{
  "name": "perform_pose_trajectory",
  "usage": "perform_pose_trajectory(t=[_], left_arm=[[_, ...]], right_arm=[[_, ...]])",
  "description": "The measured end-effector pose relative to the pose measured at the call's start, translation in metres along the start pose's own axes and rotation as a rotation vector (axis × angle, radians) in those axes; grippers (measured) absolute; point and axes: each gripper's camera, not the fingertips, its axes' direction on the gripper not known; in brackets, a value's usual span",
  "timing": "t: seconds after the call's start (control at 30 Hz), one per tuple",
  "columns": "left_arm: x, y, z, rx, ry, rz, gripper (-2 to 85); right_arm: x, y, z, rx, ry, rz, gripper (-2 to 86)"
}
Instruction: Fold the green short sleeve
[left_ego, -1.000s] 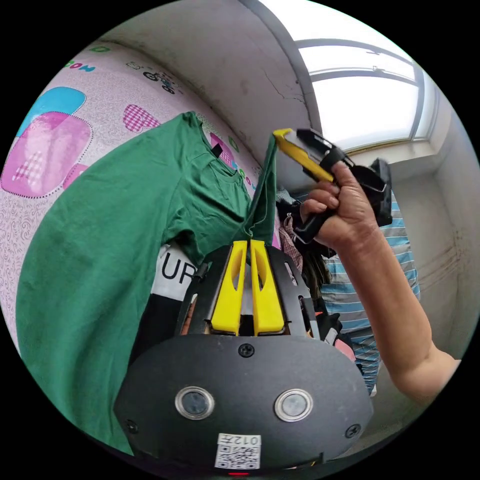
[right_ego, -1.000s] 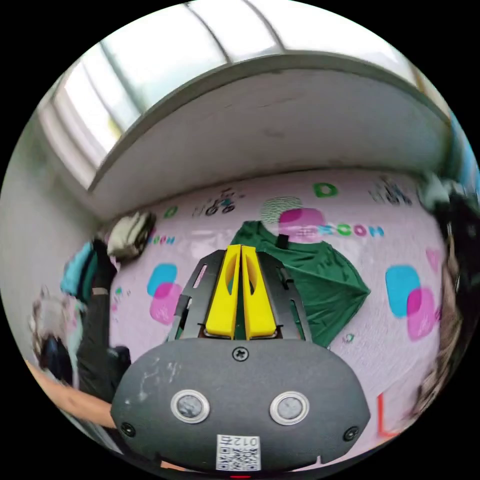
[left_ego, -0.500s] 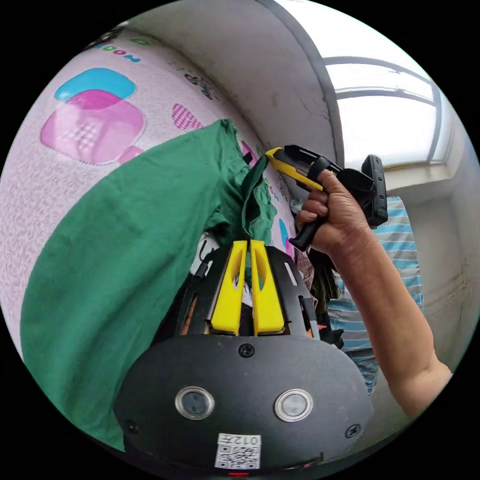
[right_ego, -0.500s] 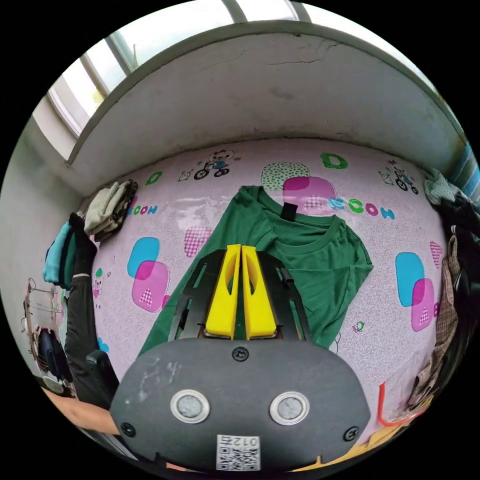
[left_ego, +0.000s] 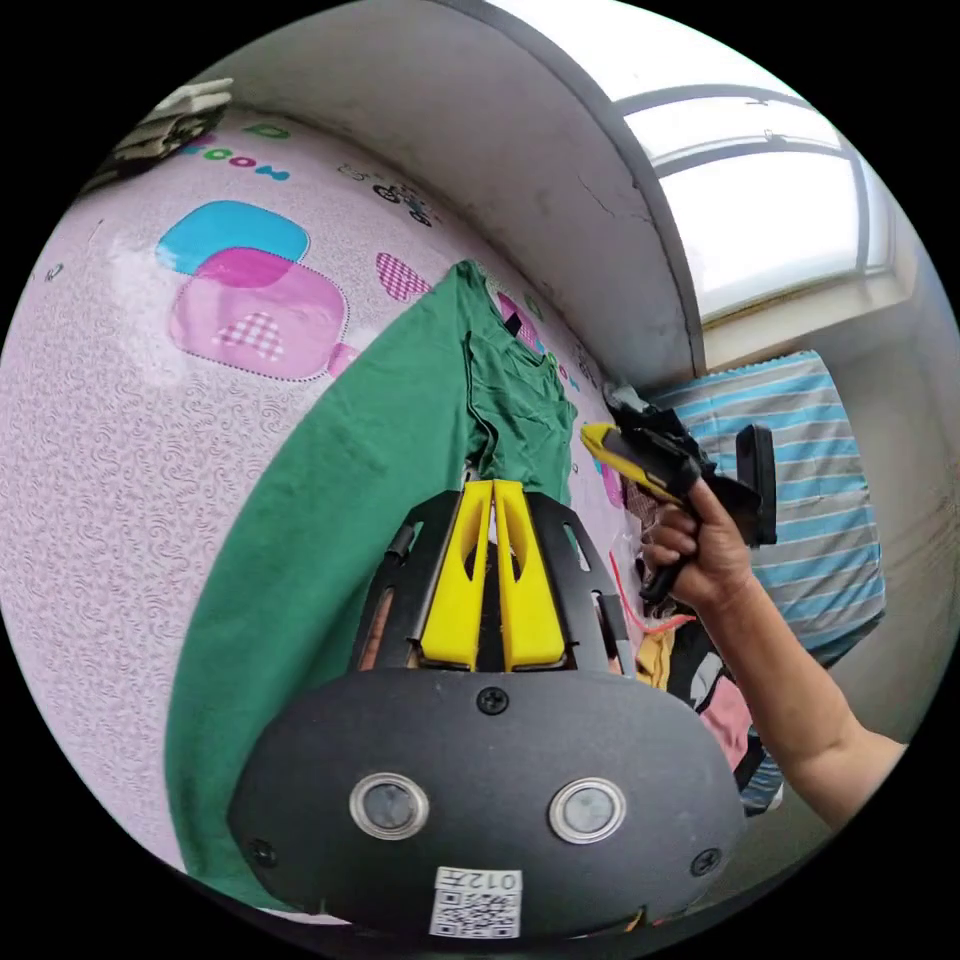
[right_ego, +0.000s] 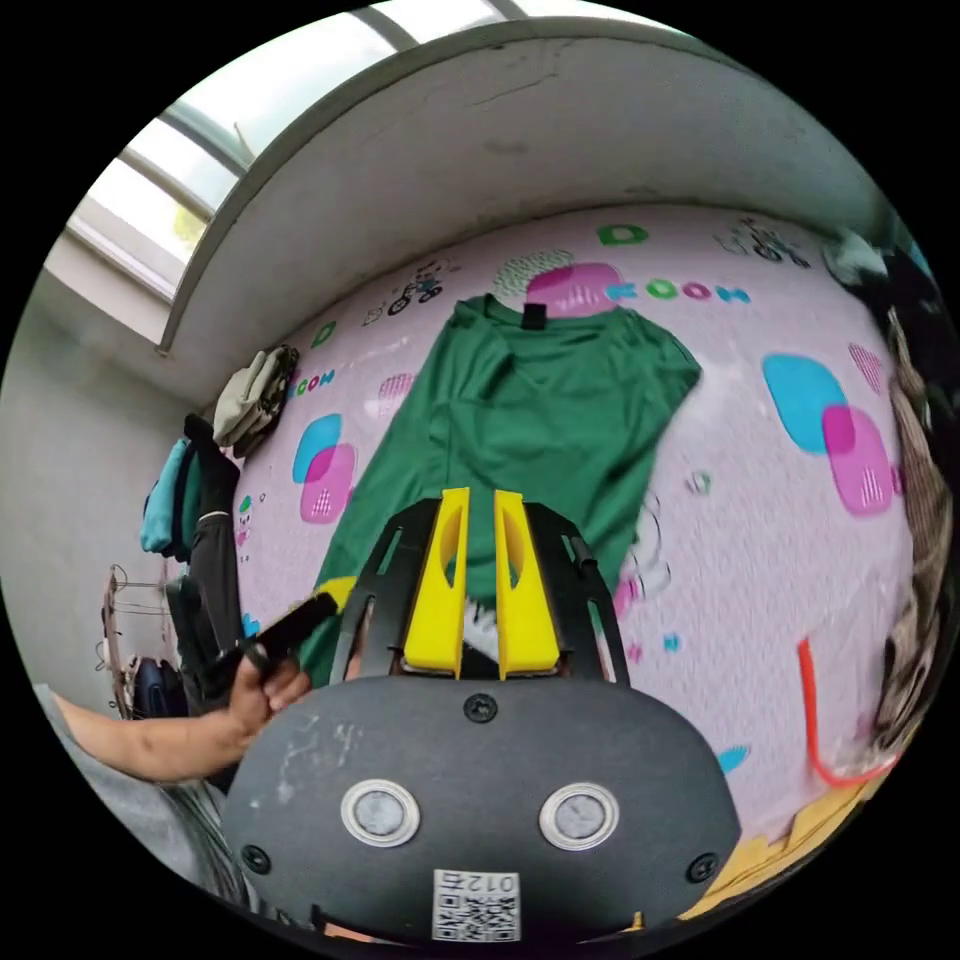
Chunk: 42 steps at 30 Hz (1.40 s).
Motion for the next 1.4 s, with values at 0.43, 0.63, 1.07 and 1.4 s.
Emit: perform_pose_trajectory(t=[0.43, 0.63, 1.07, 1.4], left_arm=[[0.048, 0.16, -0.021, -0.465, -0.036, 0.325, 0.8], [0.096, 0.255, 0.003, -0.642, -0.066, 0.54, 0.8], [0.21, 0.456, 0.034, -0.565, -0.231, 1.293, 3.8], [0.202, 0.493, 0.051, -0.564, -0.36, 1.23, 0.9]], right_arm=[[-0.002, 0.25, -0.054, -0.355, 0.148, 0.058, 5.2], [0.002, 0.28, -0.057, -0.4, 0.2, 0.077, 5.1], [0.06, 0.308, -0.092, -0.18, 0.025, 0.325, 2.8], [0.071, 0.311, -0.094, -0.145, -0.017, 0.332, 1.8]])
